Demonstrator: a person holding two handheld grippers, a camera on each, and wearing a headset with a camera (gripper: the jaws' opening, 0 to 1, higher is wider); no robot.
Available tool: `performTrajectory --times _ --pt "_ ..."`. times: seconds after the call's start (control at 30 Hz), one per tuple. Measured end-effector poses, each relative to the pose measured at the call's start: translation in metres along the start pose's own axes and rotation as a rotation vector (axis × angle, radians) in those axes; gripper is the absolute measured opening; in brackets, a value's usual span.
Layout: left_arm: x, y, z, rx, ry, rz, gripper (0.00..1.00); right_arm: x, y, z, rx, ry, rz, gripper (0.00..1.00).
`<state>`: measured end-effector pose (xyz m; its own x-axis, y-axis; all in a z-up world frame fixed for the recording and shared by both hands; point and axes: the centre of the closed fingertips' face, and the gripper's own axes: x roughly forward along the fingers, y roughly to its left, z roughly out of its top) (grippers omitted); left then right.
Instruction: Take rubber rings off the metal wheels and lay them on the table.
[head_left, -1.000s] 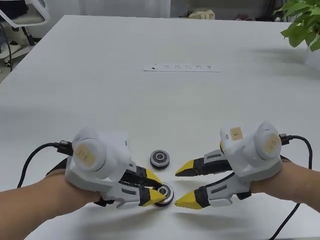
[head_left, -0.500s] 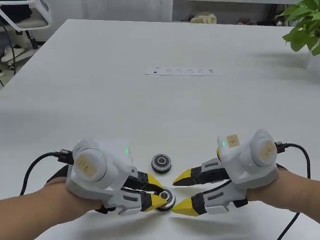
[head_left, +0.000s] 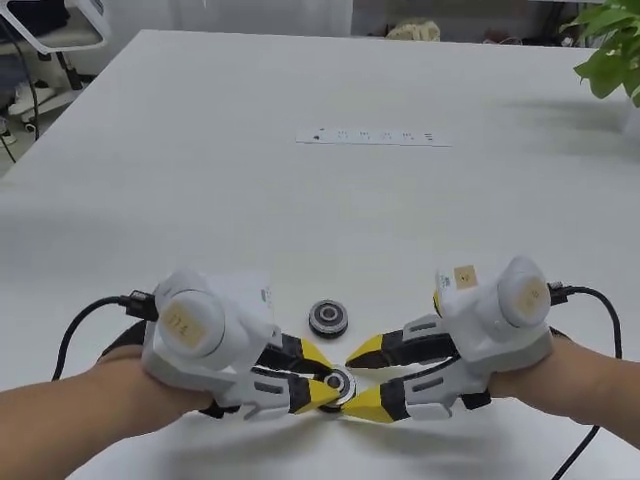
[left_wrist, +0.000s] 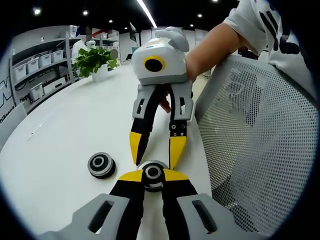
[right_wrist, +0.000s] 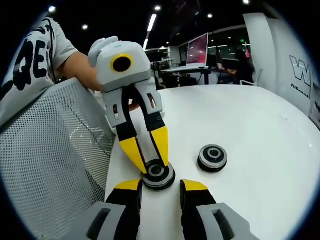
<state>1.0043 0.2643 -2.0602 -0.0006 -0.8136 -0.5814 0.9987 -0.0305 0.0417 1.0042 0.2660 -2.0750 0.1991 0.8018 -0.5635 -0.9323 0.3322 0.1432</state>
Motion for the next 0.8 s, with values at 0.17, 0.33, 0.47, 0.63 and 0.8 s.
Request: performTrajectory --times 0.17,0.33,0.47,0.63,0.8 --pt "-0.0002 0.0001 -0.0002 0.000 -0.001 0.001 0.07 0.0006 0.0008 -0.0008 0.006 -0.002 0.000 0.27" --pt "0.0000 0.0002 -0.0001 0.003 -0.002 -0.001 0.07 0.0006 -0.0016 -0.0018 0.033 -0.016 -0.003 0.29" --pt "-0.0002 0.0002 -0.0002 0.000 -0.004 0.001 0.07 0.0012 0.0024 -0.0016 0.041 -0.011 0.013 0.25" --pt "-0.0003 0.0003 -0.0003 0.000 -0.001 0.004 0.07 0.0022 0.0045 -0.0018 0.017 0.000 0.015 0.22" --pt "-0.0003 0.0004 -0.0004 -0.002 -0.003 0.004 0.07 0.0020 0.0043 -0.0018 -0.004 0.006 0.009 0.22"
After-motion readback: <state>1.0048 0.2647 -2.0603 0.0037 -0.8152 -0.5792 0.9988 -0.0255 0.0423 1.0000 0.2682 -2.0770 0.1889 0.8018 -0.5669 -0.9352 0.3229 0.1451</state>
